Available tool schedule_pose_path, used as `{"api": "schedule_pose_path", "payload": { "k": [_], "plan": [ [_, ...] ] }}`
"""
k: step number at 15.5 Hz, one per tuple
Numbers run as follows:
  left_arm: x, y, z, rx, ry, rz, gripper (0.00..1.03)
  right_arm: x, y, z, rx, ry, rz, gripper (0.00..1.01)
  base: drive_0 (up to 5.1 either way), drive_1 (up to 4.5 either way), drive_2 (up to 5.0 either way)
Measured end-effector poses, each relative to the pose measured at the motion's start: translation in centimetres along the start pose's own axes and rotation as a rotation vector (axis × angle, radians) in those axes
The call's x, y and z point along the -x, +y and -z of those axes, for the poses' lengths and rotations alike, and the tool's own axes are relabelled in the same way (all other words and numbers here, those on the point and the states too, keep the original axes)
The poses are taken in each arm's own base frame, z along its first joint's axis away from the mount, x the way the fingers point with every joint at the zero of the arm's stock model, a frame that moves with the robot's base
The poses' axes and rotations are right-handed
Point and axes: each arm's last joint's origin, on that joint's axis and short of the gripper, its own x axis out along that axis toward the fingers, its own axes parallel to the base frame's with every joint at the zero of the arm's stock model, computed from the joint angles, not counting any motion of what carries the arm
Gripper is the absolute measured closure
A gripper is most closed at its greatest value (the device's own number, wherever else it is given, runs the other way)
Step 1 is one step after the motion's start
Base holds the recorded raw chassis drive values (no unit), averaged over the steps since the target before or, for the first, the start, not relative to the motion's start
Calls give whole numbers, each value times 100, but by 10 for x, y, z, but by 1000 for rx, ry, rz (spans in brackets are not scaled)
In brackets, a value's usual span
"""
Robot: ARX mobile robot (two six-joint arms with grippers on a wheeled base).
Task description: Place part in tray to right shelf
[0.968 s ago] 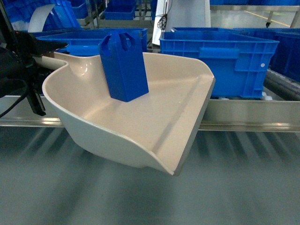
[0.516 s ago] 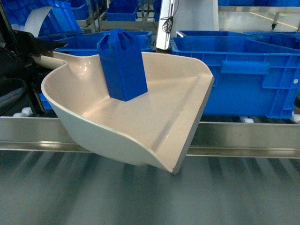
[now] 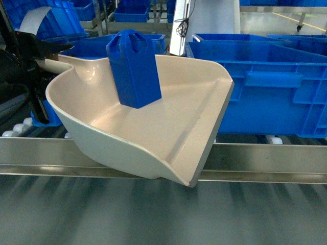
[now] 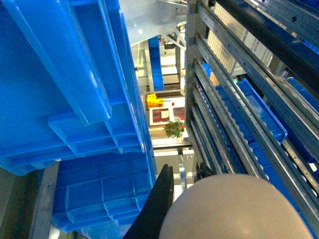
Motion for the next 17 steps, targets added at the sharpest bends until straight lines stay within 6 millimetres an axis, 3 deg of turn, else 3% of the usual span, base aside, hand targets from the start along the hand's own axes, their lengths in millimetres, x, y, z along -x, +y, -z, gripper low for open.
{"api": "schedule_pose_path", "payload": {
  "k": [4, 17],
  "plan": [
    [0, 0, 0, 0, 1, 0, 91, 0, 0, 0, 0, 0, 0, 3, 300, 176, -503],
    [0, 0, 0, -1, 2, 3, 91, 0, 0, 0, 0, -4, 0, 3, -1, 32, -34]
  ]
}}
